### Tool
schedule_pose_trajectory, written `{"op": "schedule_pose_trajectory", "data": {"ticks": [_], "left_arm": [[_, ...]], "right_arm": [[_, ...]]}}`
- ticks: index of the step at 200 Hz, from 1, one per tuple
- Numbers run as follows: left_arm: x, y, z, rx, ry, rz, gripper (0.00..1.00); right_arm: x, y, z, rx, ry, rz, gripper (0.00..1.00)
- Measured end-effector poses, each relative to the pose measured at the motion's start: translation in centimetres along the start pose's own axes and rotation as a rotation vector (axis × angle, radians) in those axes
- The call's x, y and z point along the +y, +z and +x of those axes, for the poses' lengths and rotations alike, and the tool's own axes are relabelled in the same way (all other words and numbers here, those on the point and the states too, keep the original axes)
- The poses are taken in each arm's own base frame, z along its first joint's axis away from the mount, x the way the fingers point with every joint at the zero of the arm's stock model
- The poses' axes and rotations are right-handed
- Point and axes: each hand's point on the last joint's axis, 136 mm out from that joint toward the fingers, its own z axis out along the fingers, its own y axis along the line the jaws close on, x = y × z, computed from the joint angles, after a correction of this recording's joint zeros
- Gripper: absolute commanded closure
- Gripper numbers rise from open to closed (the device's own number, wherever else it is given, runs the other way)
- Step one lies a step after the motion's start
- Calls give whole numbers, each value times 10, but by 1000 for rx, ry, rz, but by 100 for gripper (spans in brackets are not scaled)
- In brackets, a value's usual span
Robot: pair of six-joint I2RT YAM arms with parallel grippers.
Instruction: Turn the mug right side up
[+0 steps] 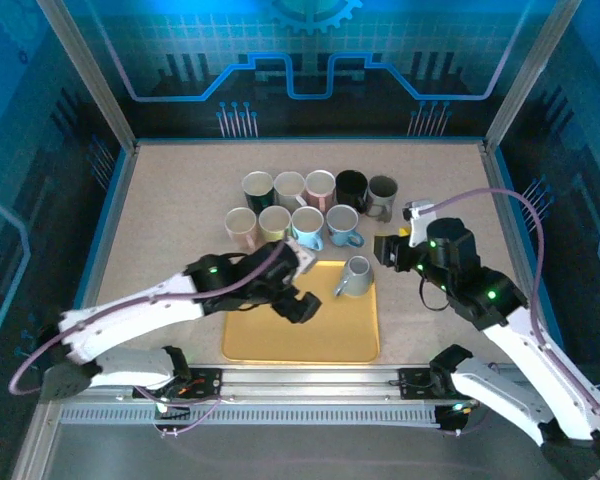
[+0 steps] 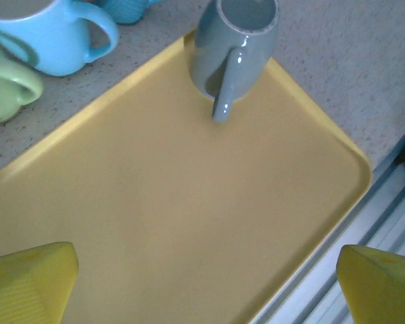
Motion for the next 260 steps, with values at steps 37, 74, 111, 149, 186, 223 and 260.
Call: {"op": "schedule_pose_trajectory", "data": {"ticks": [37,74,111,149,186,223,260], "left_arm": [[-21,51,-42,49,67,-36,1],[-24,102,-61,95,102,-89,1],[-15,138,-72,126,94,-147,1],[-3,156,-72,153,77,-174,1],[3,172,-64,185,75,-187,1],[4,186,-58,204,72,-182,13],[1,187,-60,197,47,-149,37]], "right_arm": [[1,-40,-9,-114,34,-47,29],[-1,-73,-6,-177,42,-74,25],[-7,-88,6,-173,33,-68,23],[-9,-92,11,-169,27,-67,23],[-11,-81,24,-130,25,-62,23],[-11,-75,33,-104,29,-64,23],[-11,-78,32,-117,30,-70,24]]}}
